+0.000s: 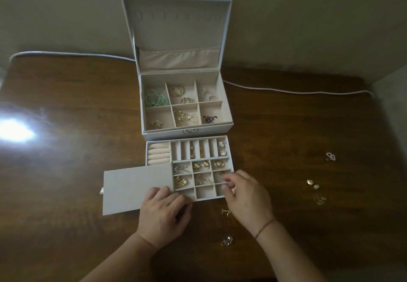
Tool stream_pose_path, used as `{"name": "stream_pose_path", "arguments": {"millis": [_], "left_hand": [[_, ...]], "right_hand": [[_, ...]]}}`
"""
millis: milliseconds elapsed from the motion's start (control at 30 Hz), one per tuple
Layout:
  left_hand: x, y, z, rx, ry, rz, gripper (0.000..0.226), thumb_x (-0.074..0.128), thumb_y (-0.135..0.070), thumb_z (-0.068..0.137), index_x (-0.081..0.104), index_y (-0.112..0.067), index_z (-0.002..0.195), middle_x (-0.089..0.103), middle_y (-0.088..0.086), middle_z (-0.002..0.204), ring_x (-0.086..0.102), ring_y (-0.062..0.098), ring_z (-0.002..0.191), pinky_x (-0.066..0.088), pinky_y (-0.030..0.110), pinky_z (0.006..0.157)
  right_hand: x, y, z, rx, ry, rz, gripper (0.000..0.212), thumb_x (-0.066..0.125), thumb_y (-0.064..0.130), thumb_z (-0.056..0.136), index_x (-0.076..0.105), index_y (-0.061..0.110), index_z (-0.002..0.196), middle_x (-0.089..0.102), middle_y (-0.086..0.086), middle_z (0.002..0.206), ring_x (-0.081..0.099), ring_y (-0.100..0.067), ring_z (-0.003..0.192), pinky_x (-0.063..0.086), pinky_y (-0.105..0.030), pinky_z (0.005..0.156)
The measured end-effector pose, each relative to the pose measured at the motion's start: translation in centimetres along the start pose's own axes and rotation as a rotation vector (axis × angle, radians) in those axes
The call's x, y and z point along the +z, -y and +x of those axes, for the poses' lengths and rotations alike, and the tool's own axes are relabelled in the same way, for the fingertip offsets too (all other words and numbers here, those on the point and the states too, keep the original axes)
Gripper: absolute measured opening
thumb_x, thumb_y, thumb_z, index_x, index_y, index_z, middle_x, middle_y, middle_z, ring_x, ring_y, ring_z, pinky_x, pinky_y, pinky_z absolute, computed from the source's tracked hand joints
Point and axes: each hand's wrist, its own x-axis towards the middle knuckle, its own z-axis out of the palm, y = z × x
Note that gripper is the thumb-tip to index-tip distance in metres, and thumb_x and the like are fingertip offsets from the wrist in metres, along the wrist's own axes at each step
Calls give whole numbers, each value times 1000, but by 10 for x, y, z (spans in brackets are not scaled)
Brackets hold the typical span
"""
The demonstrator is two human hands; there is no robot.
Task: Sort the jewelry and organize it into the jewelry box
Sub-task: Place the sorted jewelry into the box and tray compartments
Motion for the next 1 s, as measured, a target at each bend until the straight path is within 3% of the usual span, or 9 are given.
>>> {"name": "stream_pose_path", "arguments": {"millis": [100,233,367,500,600,733,867,1000], "left_hand": [[-1,-1,0,4,-5,4,3,71,-26,78,69,-24,76,67,-10,70,51,17,64,35,31,64],[-1,-1,0,9,-4,9,3,70,-26,78,70,-24,76,67,-10,70,51,17,64,35,31,64],[1,0,0,9,-8,12,3,70,-26,78,70,-23,76,67,-10,71,51,17,65,36,32,64],[1,0,0,9,-14,14,5,69,-26,79,70,-23,75,66,-10,70,50,17,65,37,32,63],[1,0,0,15,-20,17,6,68,-27,80,70,-23,75,66,-10,70,51,17,65,36,32,65],[0,-1,0,17,-22,13,7,67,-27,81,70,-23,76,67,-10,71,52,17,65,35,30,65],[0,-1,0,15,-18,15,7,67,-27,80,70,-23,75,66,-10,70,52,17,65,35,31,65],[0,0,0,10,-10,14,6,67,-27,81,70,-24,76,67,-10,71,53,17,65,36,31,65]], "right_hand": [[14,10,-3,-19,5,-27,16,55,39,94,65,30,105,55,17,89,51,1,77,46,-15,65],[27,16,3,-7,-97,-19,7,62,31,91,63,29,84,49,17,72,47,-1,62,33,-13,51],[35,17,6,-62,-127,4,8,61,28,91,69,28,93,65,13,83,60,-6,70,44,-17,55],[30,7,4,2,-181,60,12,66,27,89,69,30,100,51,21,74,44,5,61,34,-9,54],[30,-2,2,18,-185,33,20,67,28,88,68,31,107,63,16,81,47,3,67,37,-13,55],[33,-1,4,-15,-209,-7,17,70,29,85,71,32,102,68,14,84,60,-6,73,37,-16,54],[35,1,8,-37,-237,11,6,70,25,84,72,30,87,67,13,81,61,-10,74,43,-19,53],[38,3,9,-113,-190,7,7,67,28,87,73,30,90,66,14,82,59,-8,77,49,-22,55]]}}
